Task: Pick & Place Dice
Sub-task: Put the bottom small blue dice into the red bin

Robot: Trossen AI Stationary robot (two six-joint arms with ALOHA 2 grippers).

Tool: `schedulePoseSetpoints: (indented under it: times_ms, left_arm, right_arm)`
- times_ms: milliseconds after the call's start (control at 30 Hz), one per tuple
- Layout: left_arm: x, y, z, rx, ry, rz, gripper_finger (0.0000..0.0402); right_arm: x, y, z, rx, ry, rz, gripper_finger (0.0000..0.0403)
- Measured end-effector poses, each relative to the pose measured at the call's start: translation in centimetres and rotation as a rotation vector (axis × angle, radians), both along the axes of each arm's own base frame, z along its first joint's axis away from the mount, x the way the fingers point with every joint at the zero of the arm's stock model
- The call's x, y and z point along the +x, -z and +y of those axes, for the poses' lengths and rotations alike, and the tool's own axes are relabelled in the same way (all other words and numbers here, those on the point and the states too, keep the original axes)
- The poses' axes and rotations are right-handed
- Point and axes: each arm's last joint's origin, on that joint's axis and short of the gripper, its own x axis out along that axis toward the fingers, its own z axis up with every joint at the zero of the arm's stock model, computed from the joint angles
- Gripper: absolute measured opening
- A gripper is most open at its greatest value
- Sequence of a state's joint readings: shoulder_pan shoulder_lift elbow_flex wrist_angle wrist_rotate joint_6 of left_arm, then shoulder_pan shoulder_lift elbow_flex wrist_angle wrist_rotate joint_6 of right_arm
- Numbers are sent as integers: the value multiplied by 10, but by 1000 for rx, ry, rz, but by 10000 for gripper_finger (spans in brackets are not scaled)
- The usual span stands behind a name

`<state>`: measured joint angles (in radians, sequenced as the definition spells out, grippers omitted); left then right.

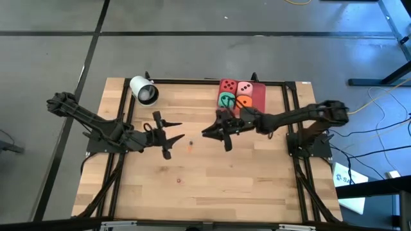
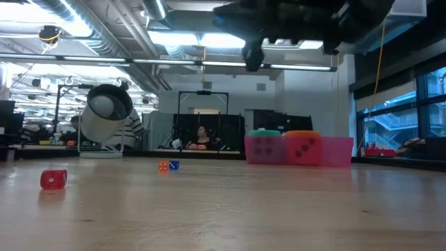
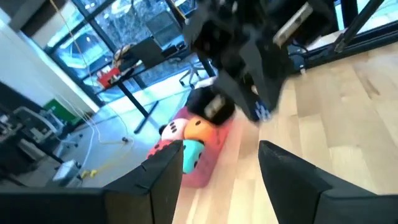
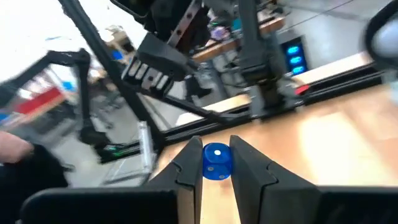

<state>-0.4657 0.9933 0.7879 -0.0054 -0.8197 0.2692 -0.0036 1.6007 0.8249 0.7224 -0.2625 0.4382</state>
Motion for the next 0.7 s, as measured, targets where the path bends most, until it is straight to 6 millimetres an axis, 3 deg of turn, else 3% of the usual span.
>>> schedulePoseSetpoints:
  times_ms: [400,567,700]
  left_arm:
    - [-6,4,10,-60,-41,37,201]
    - [-15,2,19,-120,-31,37,194]
    - [-26,10,26,-167,-10,21,189]
  right_arm:
    - [-69,-67,-6,-266,253,61,55]
    - [-97,-77,-3,-405,397,144,55]
    - [-107,-80,5,-515,508,184,55]
